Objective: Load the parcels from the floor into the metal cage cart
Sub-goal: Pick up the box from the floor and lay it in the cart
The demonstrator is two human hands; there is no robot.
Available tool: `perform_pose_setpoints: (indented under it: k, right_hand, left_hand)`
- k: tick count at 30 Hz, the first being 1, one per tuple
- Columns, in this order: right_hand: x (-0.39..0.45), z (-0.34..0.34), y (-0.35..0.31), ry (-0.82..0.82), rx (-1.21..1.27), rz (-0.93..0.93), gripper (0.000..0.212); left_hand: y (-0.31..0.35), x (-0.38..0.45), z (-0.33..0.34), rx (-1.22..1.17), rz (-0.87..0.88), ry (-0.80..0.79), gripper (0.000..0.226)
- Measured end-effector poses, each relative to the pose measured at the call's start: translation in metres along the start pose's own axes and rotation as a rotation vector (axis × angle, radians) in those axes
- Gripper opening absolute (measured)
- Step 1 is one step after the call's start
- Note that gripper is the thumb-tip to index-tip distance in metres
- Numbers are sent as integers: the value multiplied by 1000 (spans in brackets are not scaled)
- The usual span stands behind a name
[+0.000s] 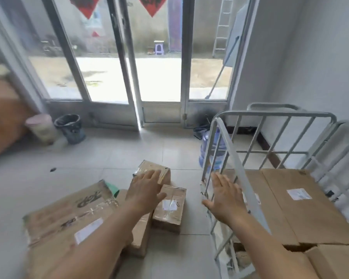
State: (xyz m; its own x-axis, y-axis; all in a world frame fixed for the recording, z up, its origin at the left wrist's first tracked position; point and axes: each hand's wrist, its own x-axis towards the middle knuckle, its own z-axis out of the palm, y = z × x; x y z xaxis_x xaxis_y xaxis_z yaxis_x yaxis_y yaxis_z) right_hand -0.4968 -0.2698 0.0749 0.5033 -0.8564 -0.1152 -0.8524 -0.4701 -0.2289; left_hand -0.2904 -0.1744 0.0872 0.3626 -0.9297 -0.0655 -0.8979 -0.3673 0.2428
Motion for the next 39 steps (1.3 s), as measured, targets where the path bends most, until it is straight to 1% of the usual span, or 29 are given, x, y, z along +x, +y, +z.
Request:
perform_pose_setpoints:
  k: [5,9,14,19,23,27,33,39]
  right_hand:
    - [-3,44,-51,-143,-39,-169,85]
    - [0,77,-100,-220,-92,-294,87]
    - [8,113,-161,-304,-147,-398,87]
    - [26,144,-222,-361,-193,-441,88]
    - [44,173,-263,-405,-185,-412,86]
    - [67,207,-289,-449,-180,-350,87]
    - [113,263,-312,-502,-180,-285,90]
    - [178,326,-326,-559,-150,-226,90]
  left_hand:
    - [-63,-66,15,-2,-263,-30,76]
    - [-119,-116,31,-40,-473,-42,75]
    - [-191,-166,45,-51,-686,-61,76]
    - [-262,-197,56,-115,-825,-62,78]
    - [-314,-203,64,-148,-897,-79,76]
    - [-358,-200,76,-196,-973,-117,75]
    - [-409,-179,110,-286,-1061,-186,76]
    - [-461,-135,156,-410,-1177,-168,79]
